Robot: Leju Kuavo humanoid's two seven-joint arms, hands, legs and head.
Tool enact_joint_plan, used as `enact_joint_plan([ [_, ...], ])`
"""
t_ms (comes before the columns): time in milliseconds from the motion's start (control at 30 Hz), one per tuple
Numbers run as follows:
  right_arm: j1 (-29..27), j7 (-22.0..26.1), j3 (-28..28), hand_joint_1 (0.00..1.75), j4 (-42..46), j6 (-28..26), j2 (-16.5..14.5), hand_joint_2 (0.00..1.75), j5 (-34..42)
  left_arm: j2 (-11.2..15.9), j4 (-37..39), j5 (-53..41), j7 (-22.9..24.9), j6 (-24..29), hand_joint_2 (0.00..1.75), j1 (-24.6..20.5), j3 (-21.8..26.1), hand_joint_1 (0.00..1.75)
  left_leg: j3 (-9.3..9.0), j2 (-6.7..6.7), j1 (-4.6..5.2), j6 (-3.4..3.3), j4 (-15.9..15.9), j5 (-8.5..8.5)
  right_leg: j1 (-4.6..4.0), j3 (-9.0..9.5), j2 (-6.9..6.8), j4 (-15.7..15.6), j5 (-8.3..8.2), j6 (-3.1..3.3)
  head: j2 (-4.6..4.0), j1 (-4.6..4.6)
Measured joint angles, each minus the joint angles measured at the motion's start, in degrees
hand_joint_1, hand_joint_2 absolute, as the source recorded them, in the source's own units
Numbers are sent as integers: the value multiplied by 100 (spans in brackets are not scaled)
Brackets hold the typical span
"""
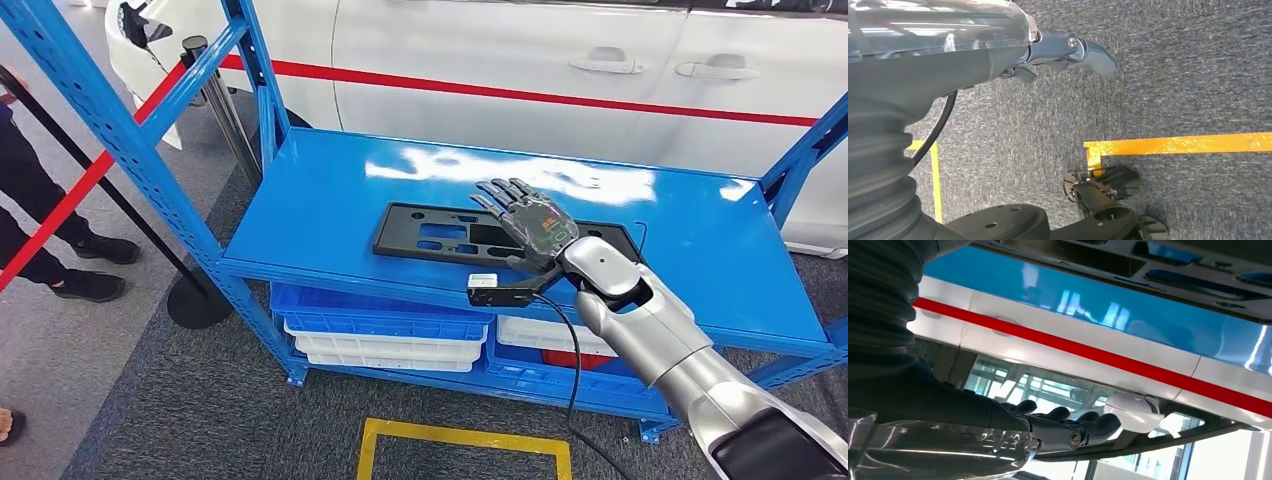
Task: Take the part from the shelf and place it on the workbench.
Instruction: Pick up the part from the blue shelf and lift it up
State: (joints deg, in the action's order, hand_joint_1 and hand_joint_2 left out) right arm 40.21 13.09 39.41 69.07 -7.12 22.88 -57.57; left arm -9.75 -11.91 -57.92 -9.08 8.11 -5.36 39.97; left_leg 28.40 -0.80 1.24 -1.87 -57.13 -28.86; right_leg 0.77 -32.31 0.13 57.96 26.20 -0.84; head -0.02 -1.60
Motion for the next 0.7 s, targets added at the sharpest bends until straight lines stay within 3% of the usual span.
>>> enact_joint_plan([
  [267,-295,28,-39,0,439,-73,280,175,-1,10,0,-2,-38,4,175,7,26,0,2,-1,0,-1,0,0,0,0,0,0,0,-1,0,0],
  [700,-411,103,-28,0,601,-52,269,175,-209,23,0,7,-32,24,175,9,77,0,5,-1,0,-4,0,2,0,1,-2,0,-2,-4,0,0],
])
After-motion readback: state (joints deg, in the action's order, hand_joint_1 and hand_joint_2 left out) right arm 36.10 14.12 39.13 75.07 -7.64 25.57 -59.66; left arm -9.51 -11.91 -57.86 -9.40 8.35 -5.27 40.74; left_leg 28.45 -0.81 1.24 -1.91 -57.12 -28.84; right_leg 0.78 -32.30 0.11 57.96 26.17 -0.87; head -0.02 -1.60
